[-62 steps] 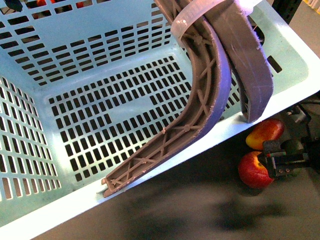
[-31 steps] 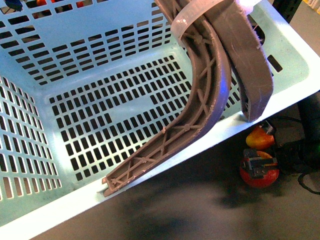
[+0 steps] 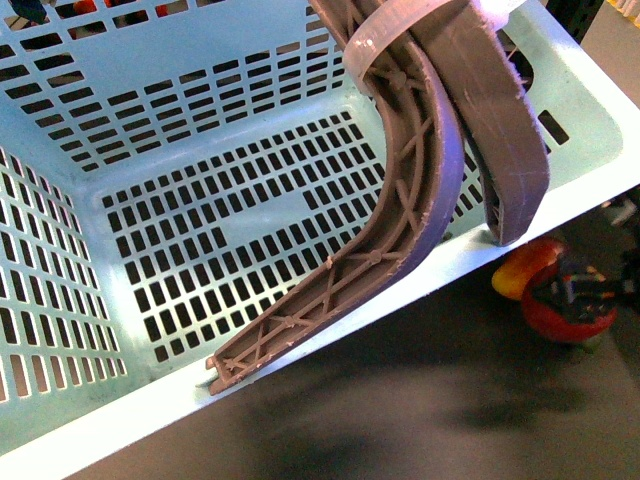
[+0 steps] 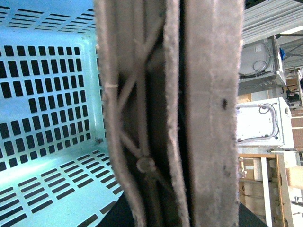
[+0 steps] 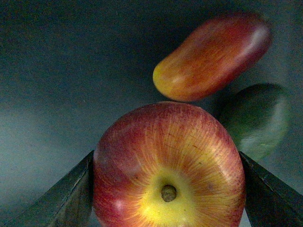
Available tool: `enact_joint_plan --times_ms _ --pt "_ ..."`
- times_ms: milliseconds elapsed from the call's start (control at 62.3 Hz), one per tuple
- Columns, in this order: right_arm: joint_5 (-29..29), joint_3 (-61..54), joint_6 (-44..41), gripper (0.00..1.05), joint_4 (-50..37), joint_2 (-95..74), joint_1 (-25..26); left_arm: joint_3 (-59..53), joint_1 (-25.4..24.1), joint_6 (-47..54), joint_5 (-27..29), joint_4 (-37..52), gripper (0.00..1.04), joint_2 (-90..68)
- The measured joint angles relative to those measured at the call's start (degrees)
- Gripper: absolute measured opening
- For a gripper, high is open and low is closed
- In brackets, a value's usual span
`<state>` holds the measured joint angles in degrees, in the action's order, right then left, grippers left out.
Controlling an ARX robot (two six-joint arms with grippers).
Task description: Pick apple with right arm and hold basket with left
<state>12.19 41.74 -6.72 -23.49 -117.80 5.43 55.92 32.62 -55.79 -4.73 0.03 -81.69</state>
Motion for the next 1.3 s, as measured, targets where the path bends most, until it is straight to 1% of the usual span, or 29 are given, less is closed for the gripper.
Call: enact_joint_plan --times_ms 177,225,337,449,610,706,867,947,1076,1108,1124,1220,1268,1300 --pt "1.9 -4.1 2.1 0.74 2.4 15.9 3.0 0.0 0.0 0.0 0.0 0.0 0.15 0.0" --pt "3.2 -4.7 2.8 0.74 3.4 20.9 3.4 0.0 0.0 0.0 0.0 0.0 0.15 0.0" --pt "4.7 -4.8 4.2 0.74 6.1 30.8 3.2 0.0 0.0 0.0 0.0 0.0 0.15 0.0" --pt "5.5 -4.3 5.8 0.74 8.6 40.8 1.6 0.0 0.0 0.0 -0.1 0.0 0.15 0.0" --pt "5.5 -2.2 8.7 0.74 9.8 49.1 -3.8 0.0 0.0 0.0 0.0 0.0 0.15 0.0" --pt "3.9 -0.9 11.3 0.74 9.2 49.3 -10.5 0.0 0.0 0.0 0.0 0.0 0.15 0.0" --pt "1.9 -0.4 12.2 0.74 7.4 44.8 -18.1 0.0 0.0 0.0 0.0 0.0 0.15 0.0" --pt "1.0 -0.1 12.6 0.73 6.5 41.7 -20.7 0.0 0.0 0.0 0.0 0.0 0.15 0.0" --pt "-0.4 0.4 13.0 0.74 5.5 37.4 -23.3 0.0 0.0 0.0 0.0 0.0 0.15 0.0" --pt "-0.6 0.4 13.0 0.76 5.5 36.9 -23.6 0.0 0.0 0.0 0.0 0.0 0.15 0.0" --pt "-0.9 0.4 13.1 0.79 5.5 36.6 -23.9 0.0 0.0 0.0 0.0 0.0 0.15 0.0" --pt "-1.3 0.4 13.3 0.94 5.4 36.2 -24.5 0.0 0.0 0.0 0.0 0.0 0.15 0.0" --pt "-1.6 0.4 13.5 0.97 5.2 36.7 -24.6 0.0 0.0 0.0 0.0 0.0 0.15 0.0" --pt "-2.0 0.4 13.5 0.97 5.1 37.0 -24.5 0.0 0.0 0.0 0.0 0.0 0.15 0.0"
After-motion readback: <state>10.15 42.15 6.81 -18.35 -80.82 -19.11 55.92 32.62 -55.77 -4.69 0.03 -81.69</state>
